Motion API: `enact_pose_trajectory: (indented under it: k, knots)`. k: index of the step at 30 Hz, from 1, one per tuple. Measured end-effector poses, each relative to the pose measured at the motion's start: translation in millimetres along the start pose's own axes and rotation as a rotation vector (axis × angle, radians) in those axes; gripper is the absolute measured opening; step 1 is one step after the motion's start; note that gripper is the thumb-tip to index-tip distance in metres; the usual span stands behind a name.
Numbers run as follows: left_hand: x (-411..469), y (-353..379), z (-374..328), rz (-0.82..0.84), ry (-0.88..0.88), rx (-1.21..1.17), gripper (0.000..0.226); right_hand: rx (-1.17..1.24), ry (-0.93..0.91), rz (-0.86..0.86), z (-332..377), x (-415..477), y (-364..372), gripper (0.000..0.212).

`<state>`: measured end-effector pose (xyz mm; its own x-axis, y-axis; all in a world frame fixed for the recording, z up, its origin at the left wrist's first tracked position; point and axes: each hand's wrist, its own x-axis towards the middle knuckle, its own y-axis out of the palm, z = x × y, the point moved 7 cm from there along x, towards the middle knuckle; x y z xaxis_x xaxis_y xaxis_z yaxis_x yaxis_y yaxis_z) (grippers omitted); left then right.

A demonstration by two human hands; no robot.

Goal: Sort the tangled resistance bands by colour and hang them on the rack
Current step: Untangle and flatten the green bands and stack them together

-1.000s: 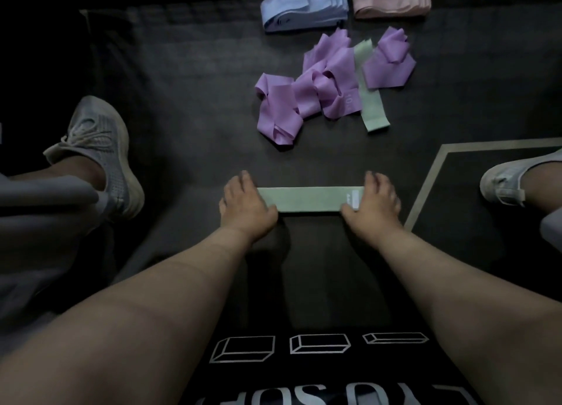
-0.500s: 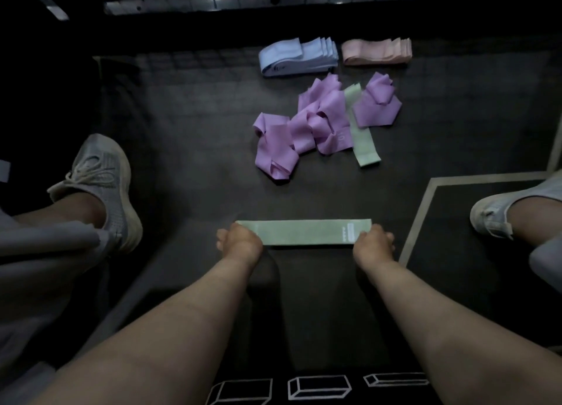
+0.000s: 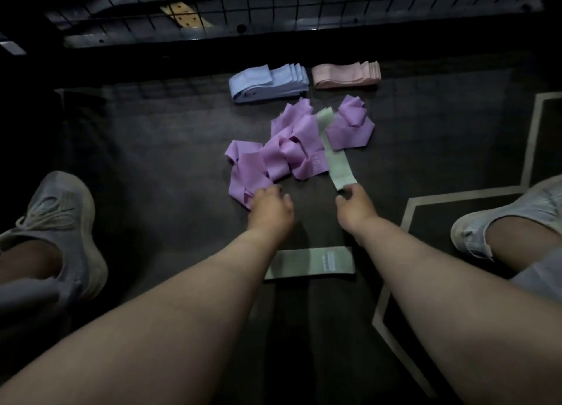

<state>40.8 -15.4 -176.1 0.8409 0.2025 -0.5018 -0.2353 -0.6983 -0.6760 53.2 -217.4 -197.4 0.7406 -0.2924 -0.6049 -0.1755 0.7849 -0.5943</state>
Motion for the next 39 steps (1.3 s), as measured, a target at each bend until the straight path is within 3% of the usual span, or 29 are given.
enact_pose_trajectory:
  k: [8,10,14,19,26,33,36,39]
  knots:
    - [31,45,-63,0.219,0.093,-0.227,0.035,0.441,0.206,-0.03,-3,51,10,0.048]
    - [31,46,-70,0.245,0.14,-0.241,0.038,0.402,0.098,-0.11,5,46,-1,0.041]
    - [23,31,-88,0.265,0.204,-0.308,0.047,0.058,-0.308,-0.26,49,15,-39,0.014]
    - [4,-20,-120,0.141,0.246,-0.476,0.028,-0.209,-0.657,-0.325,106,-35,-85,0.009]
    - [-43,-78,-149,0.173,0.366,-0.615,0.026,0.058,-0.831,-0.285,169,-109,-155,0.006]
    - [-108,-111,-138,0.344,0.342,-0.656,0.021,0.55,-0.741,-0.259,208,-175,-211,0.009]
    - [-138,-129,-122,0.381,0.328,-0.648,0.021,0.738,-0.646,-0.181,209,-200,-224,0.013]
    - [-163,-156,-107,0.355,0.337,-0.702,0.009,0.773,-0.523,-0.038,203,-214,-221,0.013]
